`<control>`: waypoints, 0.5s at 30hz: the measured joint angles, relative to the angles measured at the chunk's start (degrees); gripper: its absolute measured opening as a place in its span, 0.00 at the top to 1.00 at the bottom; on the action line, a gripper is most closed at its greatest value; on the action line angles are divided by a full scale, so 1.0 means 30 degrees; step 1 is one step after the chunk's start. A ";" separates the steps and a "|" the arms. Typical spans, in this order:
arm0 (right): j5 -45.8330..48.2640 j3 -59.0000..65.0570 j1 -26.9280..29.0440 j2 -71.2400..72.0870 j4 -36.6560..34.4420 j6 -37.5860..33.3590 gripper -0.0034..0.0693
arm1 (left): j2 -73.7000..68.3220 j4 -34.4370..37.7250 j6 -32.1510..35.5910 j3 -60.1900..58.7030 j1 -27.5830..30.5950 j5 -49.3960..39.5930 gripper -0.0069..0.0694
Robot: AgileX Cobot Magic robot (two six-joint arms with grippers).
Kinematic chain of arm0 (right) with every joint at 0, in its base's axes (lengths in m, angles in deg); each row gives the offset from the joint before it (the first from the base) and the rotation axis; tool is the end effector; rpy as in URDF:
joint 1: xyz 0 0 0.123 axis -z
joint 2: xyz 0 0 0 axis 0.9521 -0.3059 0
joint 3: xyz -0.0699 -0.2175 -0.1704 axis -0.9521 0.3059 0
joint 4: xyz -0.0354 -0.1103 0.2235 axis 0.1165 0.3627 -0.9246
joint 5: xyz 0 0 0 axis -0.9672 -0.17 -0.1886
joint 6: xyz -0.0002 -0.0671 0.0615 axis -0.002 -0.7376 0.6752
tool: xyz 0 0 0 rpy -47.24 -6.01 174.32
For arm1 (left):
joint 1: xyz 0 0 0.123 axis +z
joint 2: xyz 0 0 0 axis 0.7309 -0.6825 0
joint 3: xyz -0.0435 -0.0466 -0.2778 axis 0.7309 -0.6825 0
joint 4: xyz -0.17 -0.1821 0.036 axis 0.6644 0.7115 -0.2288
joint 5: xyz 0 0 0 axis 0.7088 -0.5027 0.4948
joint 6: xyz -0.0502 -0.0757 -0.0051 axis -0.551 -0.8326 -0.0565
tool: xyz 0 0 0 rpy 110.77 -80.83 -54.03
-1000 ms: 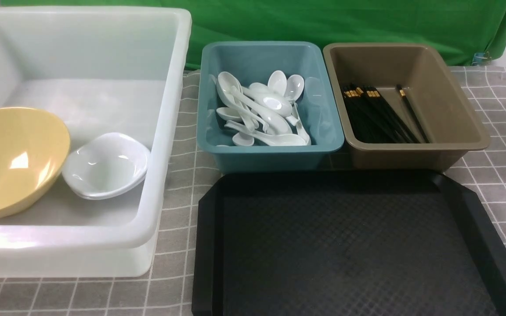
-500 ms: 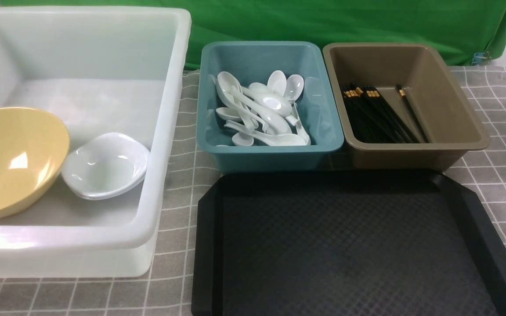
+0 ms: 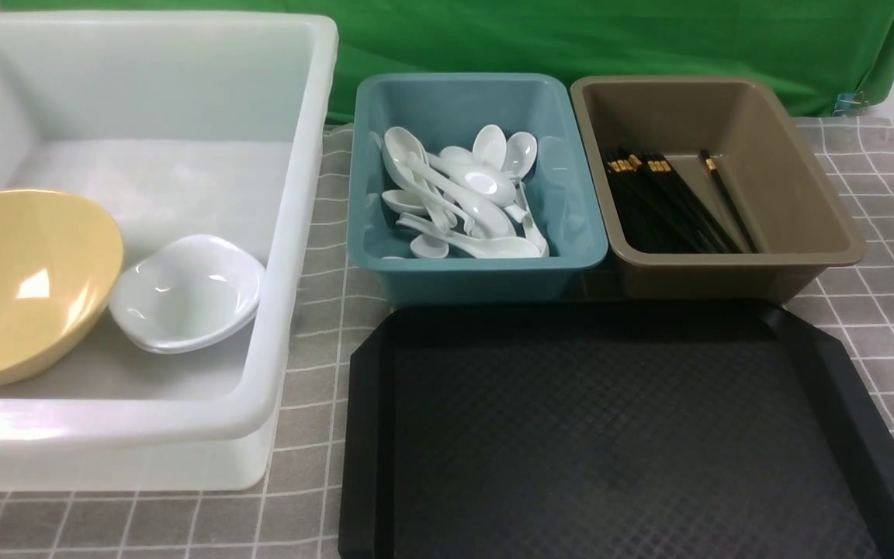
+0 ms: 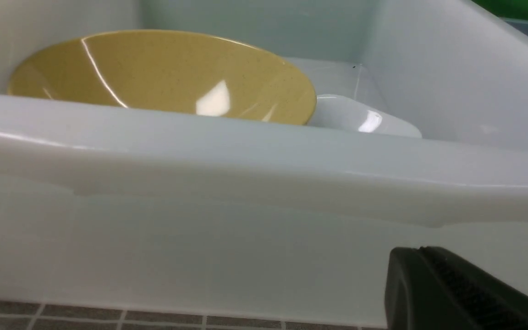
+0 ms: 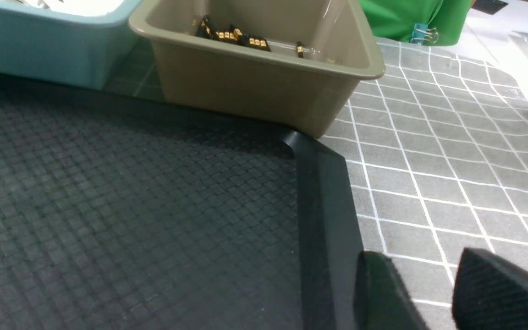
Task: On grey table put chopsticks spoon bowls plates into blue grey white boxes.
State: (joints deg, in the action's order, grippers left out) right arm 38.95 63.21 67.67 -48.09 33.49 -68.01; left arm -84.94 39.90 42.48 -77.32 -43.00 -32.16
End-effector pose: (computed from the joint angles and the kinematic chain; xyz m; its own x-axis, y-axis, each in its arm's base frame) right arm 0.0602 0.0035 0.1886 -0.1836 -0.0969 -0.9782 -0.0805 0.9933 -0.0833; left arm 0.0559 0.0005 0.1901 -0.1438 -0.0959 -0.9850 -0.0451 0.9949 -0.0903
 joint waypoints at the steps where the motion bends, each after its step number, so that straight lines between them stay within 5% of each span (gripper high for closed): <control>1: 0.0000 0.0000 0.0000 0.0000 0.0000 0.0000 0.63 | 0.0000 0.0000 0.0000 0.0000 0.0000 -0.0021 0.91; 15: 0.0000 0.0000 0.0000 0.0000 0.0000 0.0000 0.62 | 0.0000 -0.0015 0.0376 0.0000 0.0000 -0.0025 0.91</control>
State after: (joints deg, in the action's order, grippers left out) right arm 38.95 63.21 67.67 -48.09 33.49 -68.01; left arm -84.94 39.85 43.61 -77.32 -43.00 -32.24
